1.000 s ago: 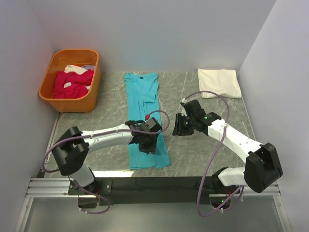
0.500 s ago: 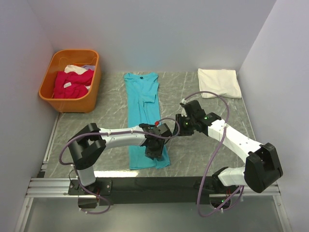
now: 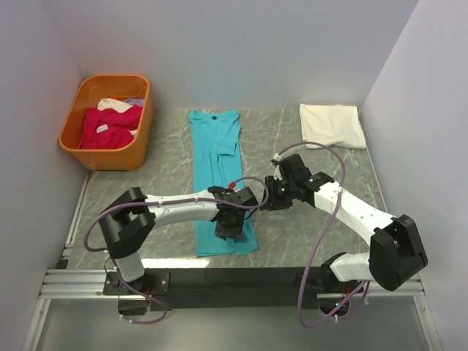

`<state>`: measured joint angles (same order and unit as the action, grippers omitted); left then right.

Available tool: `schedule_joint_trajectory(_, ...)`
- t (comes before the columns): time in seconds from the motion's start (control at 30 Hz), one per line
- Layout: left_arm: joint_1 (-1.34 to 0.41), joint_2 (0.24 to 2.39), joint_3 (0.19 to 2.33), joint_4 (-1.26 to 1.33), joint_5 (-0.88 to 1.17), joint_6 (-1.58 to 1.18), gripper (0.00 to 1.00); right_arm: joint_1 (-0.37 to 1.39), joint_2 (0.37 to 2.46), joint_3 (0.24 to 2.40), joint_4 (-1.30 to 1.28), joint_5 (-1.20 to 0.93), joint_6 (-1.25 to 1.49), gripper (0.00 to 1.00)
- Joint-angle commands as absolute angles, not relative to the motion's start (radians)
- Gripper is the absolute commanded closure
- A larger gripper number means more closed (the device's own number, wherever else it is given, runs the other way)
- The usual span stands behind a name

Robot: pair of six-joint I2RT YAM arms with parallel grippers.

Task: Fold and stack the t-shirts
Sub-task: Fold the tshirt

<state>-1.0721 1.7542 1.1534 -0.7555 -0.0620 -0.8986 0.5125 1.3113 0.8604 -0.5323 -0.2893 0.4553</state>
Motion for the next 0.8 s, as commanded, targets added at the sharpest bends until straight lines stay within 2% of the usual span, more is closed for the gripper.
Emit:
schedule_joint_trajectory(0.0,-1.068,1.613,1.137,-0.802,-0.123,-0.957,0.55,0.509,1.302,0.806,-0.522,-0.402,0.491,0.58)
schedule_joint_trajectory(0.07,-1.043,1.573,1.105,-0.807,-0.127,-0.983,0.55,0.523,1.315,0.785,-0.529,-0.463,0.505,0.57)
schedule_joint_trajectory(0.43,-0.924,1.376,0.807,-0.767,-0.037,-1.011,0.53,0.736,1.434,0.807,-0.574,-0.388,0.615,0.55)
schedule_joint_trajectory(0.77,-0.871,1.344,0.707,-0.706,0.009,-0.993,0.51,0.776,1.552,0.831,-0.580,-0.354,0.637,0.57)
